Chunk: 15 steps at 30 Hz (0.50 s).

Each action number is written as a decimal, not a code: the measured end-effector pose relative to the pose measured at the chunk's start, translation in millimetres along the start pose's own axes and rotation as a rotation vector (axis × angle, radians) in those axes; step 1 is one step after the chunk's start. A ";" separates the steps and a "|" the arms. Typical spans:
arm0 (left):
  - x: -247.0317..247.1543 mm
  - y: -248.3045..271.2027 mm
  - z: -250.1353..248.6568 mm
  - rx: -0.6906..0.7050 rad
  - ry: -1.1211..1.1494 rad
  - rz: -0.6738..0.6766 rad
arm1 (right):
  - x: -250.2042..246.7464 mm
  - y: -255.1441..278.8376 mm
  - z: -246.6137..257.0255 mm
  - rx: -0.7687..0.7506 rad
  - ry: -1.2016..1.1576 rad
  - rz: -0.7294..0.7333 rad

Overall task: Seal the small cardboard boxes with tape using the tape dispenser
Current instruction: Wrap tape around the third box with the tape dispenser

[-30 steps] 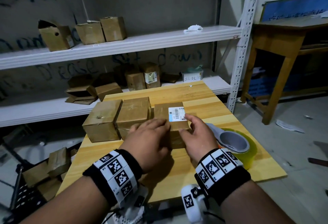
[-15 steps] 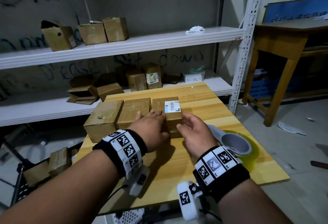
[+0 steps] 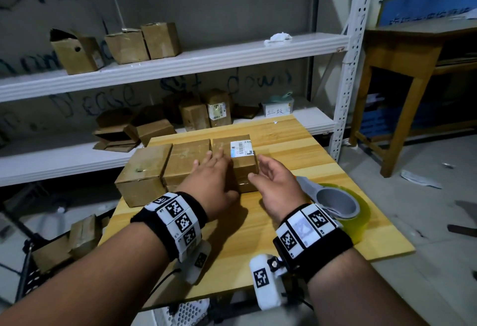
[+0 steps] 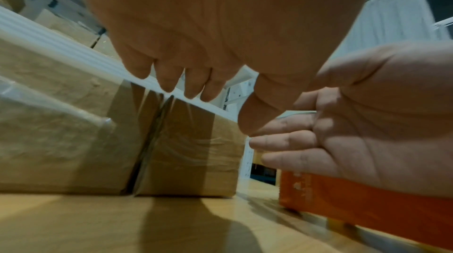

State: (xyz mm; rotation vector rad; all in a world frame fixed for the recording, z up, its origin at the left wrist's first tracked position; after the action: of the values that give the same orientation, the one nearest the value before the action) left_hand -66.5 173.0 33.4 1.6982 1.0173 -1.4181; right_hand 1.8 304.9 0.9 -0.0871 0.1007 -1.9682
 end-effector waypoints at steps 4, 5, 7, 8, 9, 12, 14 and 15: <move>-11.8 21.8 -20.4 0.023 0.212 -0.117 | -24.7 11.6 19.0 -0.057 0.028 -0.114; -13.8 28.0 -26.5 0.016 0.321 -0.133 | -34.2 14.6 22.7 -0.067 0.036 -0.163; -7.2 34.4 -37.2 -0.038 0.578 -0.087 | -58.8 20.7 29.8 -0.113 0.072 -0.271; 0.3 35.5 -43.9 -0.070 0.687 -0.033 | -73.2 25.2 34.6 -0.136 0.109 -0.327; 8.4 35.0 -48.8 -0.106 0.779 0.017 | -87.3 29.8 38.6 -0.156 0.164 -0.386; 29.0 33.8 -65.9 -0.201 0.973 0.145 | -129.0 42.1 37.4 -0.127 0.306 -0.541; 42.4 33.0 -76.9 -0.247 1.020 0.213 | -145.5 43.2 23.5 -0.024 0.378 -0.541; 47.9 33.6 -81.7 -0.267 1.032 0.238 | -149.7 42.2 14.7 0.027 0.391 -0.514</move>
State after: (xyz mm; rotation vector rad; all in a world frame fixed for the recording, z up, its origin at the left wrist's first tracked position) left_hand 4.3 236.2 0.4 2.2555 1.3628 -0.1549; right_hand 100.1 426.1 8.6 0.3216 0.3336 -2.4778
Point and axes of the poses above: each hand's wrist, its own y-axis away from the middle knuckle, its own x-axis out of the palm, z = x × y, the point moved 6 cm from there along -y, towards the middle knuckle, and after that the axes turned 7 degrees about -x, right-handed, at the moved point
